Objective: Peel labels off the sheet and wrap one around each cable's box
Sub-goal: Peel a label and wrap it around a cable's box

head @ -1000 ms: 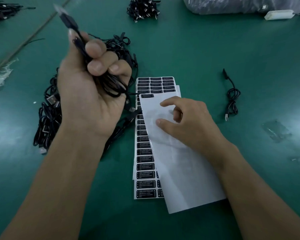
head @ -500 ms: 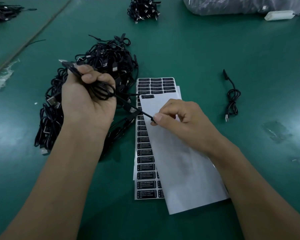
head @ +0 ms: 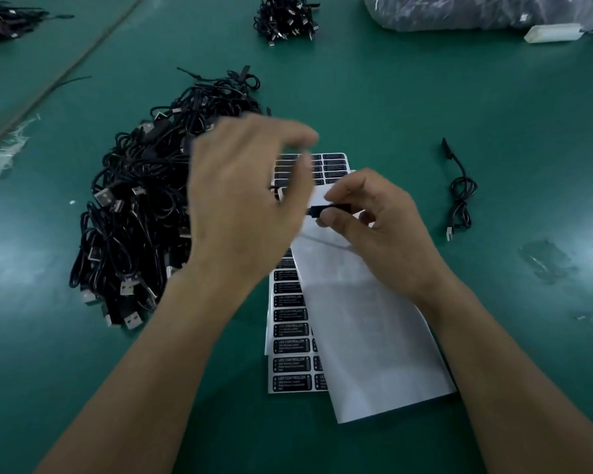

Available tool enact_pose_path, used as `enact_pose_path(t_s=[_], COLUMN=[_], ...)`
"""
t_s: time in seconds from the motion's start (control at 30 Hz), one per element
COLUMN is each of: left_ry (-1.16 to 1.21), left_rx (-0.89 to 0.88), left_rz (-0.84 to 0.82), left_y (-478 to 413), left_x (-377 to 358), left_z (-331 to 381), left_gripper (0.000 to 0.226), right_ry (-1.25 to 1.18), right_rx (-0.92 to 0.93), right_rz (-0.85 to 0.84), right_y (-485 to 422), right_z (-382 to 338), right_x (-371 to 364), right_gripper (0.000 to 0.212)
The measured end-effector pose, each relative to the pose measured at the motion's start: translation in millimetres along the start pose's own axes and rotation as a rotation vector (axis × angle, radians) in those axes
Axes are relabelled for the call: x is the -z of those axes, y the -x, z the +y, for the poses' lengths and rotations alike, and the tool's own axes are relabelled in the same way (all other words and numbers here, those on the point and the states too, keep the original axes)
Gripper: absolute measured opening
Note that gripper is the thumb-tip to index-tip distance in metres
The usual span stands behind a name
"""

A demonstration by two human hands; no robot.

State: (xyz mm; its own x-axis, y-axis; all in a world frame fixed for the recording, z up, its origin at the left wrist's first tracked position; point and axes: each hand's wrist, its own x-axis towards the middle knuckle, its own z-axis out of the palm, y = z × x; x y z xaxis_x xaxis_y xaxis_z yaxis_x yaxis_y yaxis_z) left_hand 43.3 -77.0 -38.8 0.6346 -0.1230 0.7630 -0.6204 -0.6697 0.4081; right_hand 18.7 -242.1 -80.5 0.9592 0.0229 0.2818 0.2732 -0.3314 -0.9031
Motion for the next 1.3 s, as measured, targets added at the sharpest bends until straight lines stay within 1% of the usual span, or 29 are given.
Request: enact_pose_path(t_s=[0.03,0.07,0.1,0.13,0.2,0.27,0.3,0.33,0.37,0.4,0.47,0.5,0.57,0.67,0.77,0.83,0.9,0.97,1.0,1.07,1.1,1.13,1.23,1.3], left_ry=[-0.053,-0.101,-0.123,-0.127,-0.072,-0.087,-0.097,-0.112,-0.117,-0.109,-0.079,-0.059,0.006,0.084,0.102,0.139,0.177,0.196,0.202,0.193,0.195,0.208,0.294,0.33], left_rx=[-0.087,-0.107,-0.076,-0.032,0.019,0.015,0.055,0.094,0.139,0.177,0.243,0.264,0.3,0.355,0.368,0.402,0.428,0.44,0.445,0.464,0.478,0.491,0.504,0.484], left_rz=[-0.128,-0.274,-0.4,-0.476,-0.549,-0.567,-0.566,-0.547,-0.513,-0.481,-0.427,-0.404,-0.363,-0.338,-0.339,-0.337,-0.33,-0.337,-0.348,-0.373,-0.375,-0.367,-0.318,-0.301], left_y=[2.0,7.7,11.0,11.7,10.2,16.6,16.7,16.7,16.8,18.0,21.3,23.0,24.6,25.7,26.6,25.6,25.1,25.8,26.4,26.8,26.3,25.3,22.0,21.0], left_x=[-1.3,-4.5,-6.3,-7.8,-10.2,-15.5,-16.0,-16.6,-17.2,-18.1,-21.1,-22.8,-25.2,-28.6,-30.9,-31.3,-30.6,-29.3,-28.6,-27.9,-27.6,-27.5,-26.8,-25.4], left_z=[2.8,7.1,5.0,-1.2,-12.3,-14.3,-15.7,-18.2,-19.7,-21.3,-19.9,-20.4,-21.8,-26.2,-28.3,-28.2,-27.8,-27.2,-26.5,-24.7,-24.9,-24.9,-27.7,-29.2], left_gripper=[0.018,0.026,0.032,0.035,0.037,0.037,0.036,0.036,0.036,0.036,0.036,0.035,0.032,0.026,0.017,0.013,0.016,0.022,0.022,0.032,0.038,0.039,0.028,0.036], right_ry=[-0.023,-0.054,-0.09,-0.12,-0.133,-0.06,0.013,0.114,0.239,0.381,0.617,0.66,0.59,0.414,0.295,0.168,-0.031,-0.194,-0.233,-0.231,-0.215,-0.2,-0.199,-0.229], right_rx=[0.031,0.051,0.056,0.048,0.007,-0.048,-0.078,-0.12,-0.176,-0.243,-0.362,-0.393,-0.417,-0.469,-0.459,-0.454,-0.479,-0.492,-0.493,-0.478,-0.467,-0.461,-0.481,-0.505], right_rz=[0.007,0.011,0.015,0.021,0.032,0.068,0.113,0.169,0.212,0.216,0.144,0.109,0.089,0.125,0.171,0.178,0.128,0.024,-0.036,-0.122,-0.138,-0.14,-0.13,-0.136], right_y=[0.0,0.2,0.1,0.0,-0.4,-0.4,-0.1,0.3,0.7,1.5,2.4,1.9,0.8,1.0,1.1,0.1,-1.1,-1.4,-1.2,-0.8,-0.7,-0.6,-0.1,0.1], right_z=[-0.6,-1.2,-1.5,-1.8,-1.0,2.2,3.9,5.6,6.9,7.4,5.8,4.4,2.2,-1.0,0.0,-1.3,-3.9,-7.9,-9.6,-12.2,-12.9,-13.5,-13.6,-13.8], right_x=[0.0,0.2,0.4,1.0,2.3,2.8,3.0,3.8,5.1,6.8,8.4,8.7,9.7,12.1,14.6,16.1,18.1,19.5,20.0,21.2,22.0,23.2,26.3,26.2], right_gripper=[0.027,0.026,0.024,0.022,0.02,0.015,0.012,0.015,0.025,0.041,0.074,0.082,0.083,0.078,0.06,0.055,0.056,0.05,0.046,0.038,0.034,0.03,0.022,0.021])
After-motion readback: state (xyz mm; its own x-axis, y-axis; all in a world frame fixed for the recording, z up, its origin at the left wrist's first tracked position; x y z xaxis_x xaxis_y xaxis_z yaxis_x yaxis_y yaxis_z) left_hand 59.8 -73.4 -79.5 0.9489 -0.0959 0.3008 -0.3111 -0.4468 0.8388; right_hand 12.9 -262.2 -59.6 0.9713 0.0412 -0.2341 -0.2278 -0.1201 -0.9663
